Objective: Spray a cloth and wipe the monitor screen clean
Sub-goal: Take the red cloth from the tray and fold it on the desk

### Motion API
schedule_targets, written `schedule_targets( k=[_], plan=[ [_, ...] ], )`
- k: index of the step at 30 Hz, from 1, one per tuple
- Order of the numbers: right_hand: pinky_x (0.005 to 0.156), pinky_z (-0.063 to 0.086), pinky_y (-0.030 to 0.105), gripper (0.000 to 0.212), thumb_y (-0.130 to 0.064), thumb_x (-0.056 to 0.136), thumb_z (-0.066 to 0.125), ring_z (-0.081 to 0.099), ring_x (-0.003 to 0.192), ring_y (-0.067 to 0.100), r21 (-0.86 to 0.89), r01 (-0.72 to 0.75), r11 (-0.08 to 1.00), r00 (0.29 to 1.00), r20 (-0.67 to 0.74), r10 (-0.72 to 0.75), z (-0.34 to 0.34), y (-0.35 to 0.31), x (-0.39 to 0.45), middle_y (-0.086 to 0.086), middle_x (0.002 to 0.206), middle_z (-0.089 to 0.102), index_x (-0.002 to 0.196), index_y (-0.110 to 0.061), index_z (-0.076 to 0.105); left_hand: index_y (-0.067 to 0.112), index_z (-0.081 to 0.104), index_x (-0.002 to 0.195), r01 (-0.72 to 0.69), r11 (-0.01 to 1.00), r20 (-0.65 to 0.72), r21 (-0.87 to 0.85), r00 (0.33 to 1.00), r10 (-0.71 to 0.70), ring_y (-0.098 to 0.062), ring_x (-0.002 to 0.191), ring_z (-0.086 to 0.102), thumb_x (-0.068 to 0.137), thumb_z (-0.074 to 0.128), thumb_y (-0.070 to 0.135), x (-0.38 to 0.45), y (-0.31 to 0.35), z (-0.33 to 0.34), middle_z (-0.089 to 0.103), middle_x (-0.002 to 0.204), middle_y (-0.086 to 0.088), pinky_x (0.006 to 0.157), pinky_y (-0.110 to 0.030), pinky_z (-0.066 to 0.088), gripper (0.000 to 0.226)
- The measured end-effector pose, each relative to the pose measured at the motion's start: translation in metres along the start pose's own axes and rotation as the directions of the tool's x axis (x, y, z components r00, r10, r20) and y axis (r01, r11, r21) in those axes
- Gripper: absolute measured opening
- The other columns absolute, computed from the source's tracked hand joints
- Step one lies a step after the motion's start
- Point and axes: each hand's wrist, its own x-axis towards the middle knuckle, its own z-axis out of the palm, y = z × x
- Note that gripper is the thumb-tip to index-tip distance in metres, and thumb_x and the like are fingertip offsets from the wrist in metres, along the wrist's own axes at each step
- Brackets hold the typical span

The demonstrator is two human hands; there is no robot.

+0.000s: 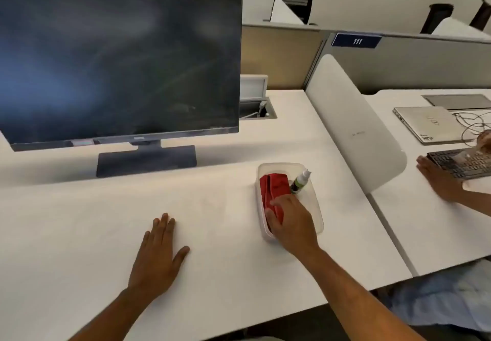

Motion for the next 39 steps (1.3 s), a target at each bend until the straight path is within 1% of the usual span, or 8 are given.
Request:
schedule_targets(
  k=[10, 16, 20, 23, 27, 32, 36, 39],
  plan=[
    [0.113, 0.048, 0.042, 0.071, -0.052, 0.096, 0.072, 0.048, 0.139, 0.03, -0.252, -0.185, 0.95, 0.934, 0.254, 0.249, 0.002, 0.024, 0.028, 0.009, 0.15, 0.048, 0.15, -0.014, 0.045, 0.008, 0.014, 0.163, 0.033, 0.997, -0.128, 0.065, 0.991, -0.024, -0.024, 0.159, 0.002, 0.099, 0.019, 0.059, -0.004, 0.006, 0.02, 0.006, 0.172, -0.005, 0.129, -0.045, 0.012, 0.082],
    [0.106, 0.055, 0.047, 0.089, -0.055, 0.086, 0.083, 0.057, 0.132, 0.037, -0.317, -0.312, 0.896, 0.869, 0.286, 0.404, 0.008, 0.023, 0.04, 0.014, 0.145, 0.048, 0.15, -0.012, 0.038, 0.01, 0.014, 0.163, 0.036, 0.998, -0.11, 0.043, 0.993, -0.031, -0.022, 0.16, 0.002, 0.1, 0.02, 0.058, -0.005, 0.004, 0.019, 0.006, 0.172, -0.003, 0.129, -0.044, 0.012, 0.08],
    [0.092, 0.06, 0.042, 0.092, -0.029, 0.09, 0.083, 0.066, 0.107, 0.03, -0.318, -0.326, 0.89, 0.89, 0.213, 0.402, 0.008, 0.018, 0.044, 0.008, 0.118, 0.062, 0.159, -0.011, 0.025, 0.013, 0.009, 0.164, 0.039, 0.998, -0.068, 0.042, 0.997, -0.036, -0.02, 0.159, -0.002, 0.099, 0.016, 0.06, -0.007, 0.001, 0.017, 0.001, 0.172, 0.0, 0.129, -0.043, 0.008, 0.08],
    [0.077, 0.055, 0.036, 0.091, -0.016, 0.093, 0.076, 0.06, 0.084, 0.023, -0.185, -0.349, 0.919, 0.916, 0.138, 0.376, 0.004, 0.013, 0.043, -0.001, 0.092, 0.059, 0.164, -0.008, 0.019, 0.018, -0.001, 0.163, 0.015, 0.999, -0.041, 0.044, 0.999, -0.013, -0.017, 0.158, -0.011, 0.096, 0.004, 0.066, -0.008, -0.005, 0.014, -0.009, 0.172, 0.003, 0.129, -0.04, 0.001, 0.083],
    [0.08, 0.055, 0.036, 0.074, -0.016, 0.097, 0.071, 0.066, 0.088, 0.027, 0.055, -0.284, 0.957, 0.959, -0.011, 0.285, -0.011, -0.006, 0.028, 0.003, 0.102, 0.069, 0.159, -0.007, 0.033, 0.02, -0.014, 0.16, -0.027, 1.0, 0.01, 0.0, 1.0, 0.027, -0.014, 0.155, -0.022, 0.083, -0.016, 0.08, -0.009, -0.014, 0.011, -0.024, 0.167, 0.008, 0.127, -0.035, -0.008, 0.098],
    [0.087, 0.052, 0.03, 0.049, -0.007, 0.092, 0.071, 0.066, 0.099, 0.018, 0.345, -0.13, 0.93, 0.953, -0.216, 0.214, -0.034, -0.045, 0.01, -0.009, 0.111, 0.067, 0.139, -0.017, 0.059, 0.016, 0.001, 0.164, 0.048, 0.992, 0.128, -0.12, 0.991, -0.032, -0.022, 0.156, -0.021, 0.105, 0.037, 0.054, -0.002, -0.011, -0.007, -0.021, 0.169, -0.001, 0.127, -0.037, -0.006, 0.079],
    [0.083, 0.056, 0.014, 0.051, -0.016, 0.084, 0.076, 0.069, 0.099, -0.004, 0.726, -0.058, 0.685, 0.959, -0.151, 0.241, -0.035, -0.081, 0.0, -0.02, 0.106, 0.072, 0.132, -0.027, 0.061, 0.022, 0.038, 0.156, 0.124, 0.895, 0.176, -0.427, 0.983, -0.052, -0.022, 0.16, 0.003, 0.105, 0.045, 0.046, 0.007, 0.017, -0.046, 0.011, 0.172, -0.001, 0.127, -0.038, 0.009, 0.057],
    [0.089, 0.062, 0.027, 0.047, -0.01, 0.088, 0.077, 0.075, 0.104, 0.01, 0.899, -0.173, 0.403, 0.972, 0.089, 0.219, -0.016, -0.095, -0.005, -0.013, 0.111, 0.078, 0.129, -0.029, 0.065, 0.028, 0.048, 0.151, 0.259, 0.582, 0.256, -0.771, 0.963, -0.088, -0.018, 0.15, 0.035, 0.102, 0.046, 0.056, 0.015, 0.049, -0.087, 0.039, 0.162, 0.007, 0.12, -0.038, 0.029, 0.057]
  ],
)
